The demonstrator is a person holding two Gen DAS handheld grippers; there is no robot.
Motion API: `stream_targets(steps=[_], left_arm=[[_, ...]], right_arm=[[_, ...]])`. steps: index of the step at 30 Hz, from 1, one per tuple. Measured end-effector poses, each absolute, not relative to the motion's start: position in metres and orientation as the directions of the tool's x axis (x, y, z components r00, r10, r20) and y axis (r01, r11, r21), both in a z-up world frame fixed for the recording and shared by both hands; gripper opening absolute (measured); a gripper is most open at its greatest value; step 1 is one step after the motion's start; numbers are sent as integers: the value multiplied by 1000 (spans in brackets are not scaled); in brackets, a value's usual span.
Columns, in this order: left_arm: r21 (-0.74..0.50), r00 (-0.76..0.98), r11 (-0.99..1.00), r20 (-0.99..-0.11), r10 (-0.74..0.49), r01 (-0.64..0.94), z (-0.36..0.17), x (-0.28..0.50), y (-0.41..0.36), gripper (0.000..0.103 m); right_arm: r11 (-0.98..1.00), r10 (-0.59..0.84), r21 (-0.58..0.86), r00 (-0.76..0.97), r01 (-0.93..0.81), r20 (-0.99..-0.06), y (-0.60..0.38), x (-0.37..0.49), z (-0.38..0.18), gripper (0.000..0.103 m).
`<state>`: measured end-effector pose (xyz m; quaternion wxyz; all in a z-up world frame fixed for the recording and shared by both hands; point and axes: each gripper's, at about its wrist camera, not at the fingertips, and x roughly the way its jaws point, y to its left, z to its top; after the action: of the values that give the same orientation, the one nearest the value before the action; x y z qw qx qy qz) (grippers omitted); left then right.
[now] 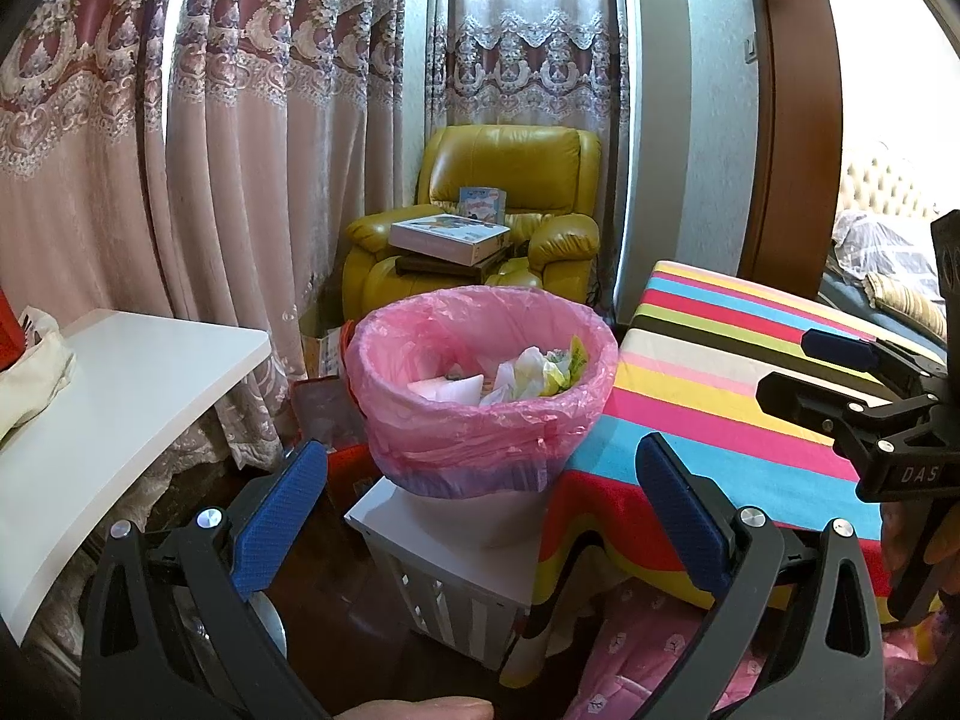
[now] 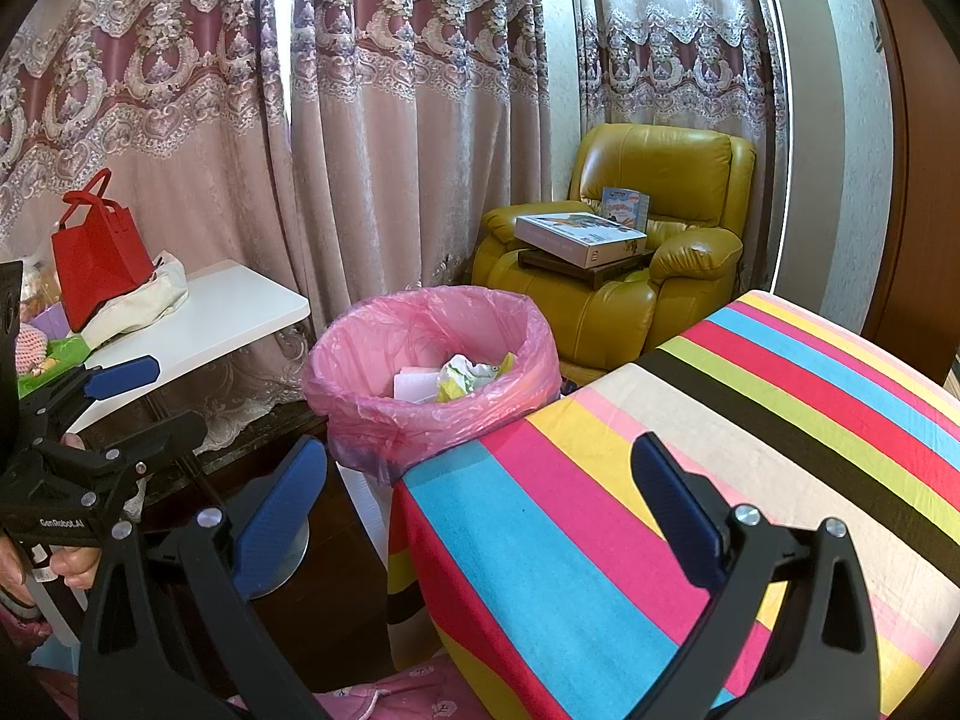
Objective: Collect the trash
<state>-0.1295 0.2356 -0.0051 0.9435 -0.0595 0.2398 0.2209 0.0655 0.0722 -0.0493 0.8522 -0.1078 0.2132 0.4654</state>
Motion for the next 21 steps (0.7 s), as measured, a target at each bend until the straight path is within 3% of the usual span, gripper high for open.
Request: stream_targets(steps=[21], left_arm=[[7, 771, 887, -491, 405, -461, -2, -131, 234, 96]], right_arm=[[549, 744, 20, 478, -836, -467, 75, 65, -51, 99]])
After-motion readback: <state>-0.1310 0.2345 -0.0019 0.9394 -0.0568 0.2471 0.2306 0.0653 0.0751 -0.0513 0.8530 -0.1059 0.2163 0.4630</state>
